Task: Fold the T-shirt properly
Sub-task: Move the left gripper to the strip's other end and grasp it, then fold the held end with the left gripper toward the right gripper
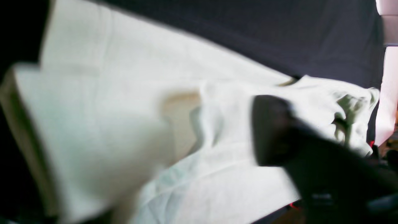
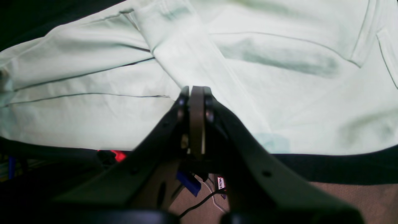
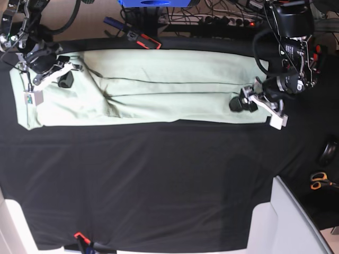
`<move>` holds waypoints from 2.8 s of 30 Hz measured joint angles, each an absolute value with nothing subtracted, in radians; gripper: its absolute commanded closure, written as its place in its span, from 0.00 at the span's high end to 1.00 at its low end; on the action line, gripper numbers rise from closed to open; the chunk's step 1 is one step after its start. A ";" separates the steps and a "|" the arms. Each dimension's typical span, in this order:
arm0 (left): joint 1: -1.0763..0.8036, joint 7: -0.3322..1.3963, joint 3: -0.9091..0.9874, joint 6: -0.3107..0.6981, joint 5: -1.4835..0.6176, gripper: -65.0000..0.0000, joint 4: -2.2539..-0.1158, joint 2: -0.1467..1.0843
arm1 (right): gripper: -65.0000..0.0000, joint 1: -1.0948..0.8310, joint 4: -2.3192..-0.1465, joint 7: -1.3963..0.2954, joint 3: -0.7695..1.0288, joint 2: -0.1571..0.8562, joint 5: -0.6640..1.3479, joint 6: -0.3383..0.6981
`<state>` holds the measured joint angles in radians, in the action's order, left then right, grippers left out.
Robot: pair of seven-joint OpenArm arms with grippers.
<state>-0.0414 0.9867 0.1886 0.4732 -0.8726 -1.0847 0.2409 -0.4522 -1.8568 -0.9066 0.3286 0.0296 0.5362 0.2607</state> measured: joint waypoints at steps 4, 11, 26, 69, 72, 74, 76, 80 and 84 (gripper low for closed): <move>-0.051 0.992 0.183 0.472 -0.873 0.18 -1.078 0.225 | 0.00 -0.452 -1.856 -0.906 0.329 0.030 0.536 0.261; -0.050 1.001 0.183 0.472 -0.870 0.17 -1.081 0.230 | 0.00 -0.452 -1.856 -0.907 0.329 0.030 0.536 0.261; -0.053 0.983 0.147 0.476 -0.633 0.00 -1.190 0.244 | 0.00 -0.452 -1.856 -0.906 0.329 0.030 0.536 0.261; -0.197 1.233 0.004 0.419 0.325 0.00 -1.761 -0.135 | 0.00 -0.452 -1.856 -0.908 0.329 0.027 0.536 0.261; -0.190 1.234 0.006 0.419 0.332 0.00 -1.761 -0.152 | 0.00 -0.452 -1.856 -0.908 0.329 0.027 0.536 0.261; -0.186 1.232 -0.001 0.420 0.314 0.00 -1.761 -0.155 | 0.00 -0.452 -1.856 -0.908 0.329 0.028 0.535 0.261; -0.183 1.233 -0.019 0.419 0.315 0.00 -1.760 -0.155 | 0.00 -0.452 -1.856 -0.908 0.329 0.028 0.536 0.261; -0.177 1.234 -0.064 0.419 0.317 0.00 -1.758 -0.152 | 0.00 -0.452 -1.856 -0.908 0.329 0.027 0.536 0.261; -0.172 1.234 -0.123 0.419 0.316 0.00 -1.758 -0.153 | 0.00 -0.452 -1.856 -0.908 0.329 0.028 0.536 0.261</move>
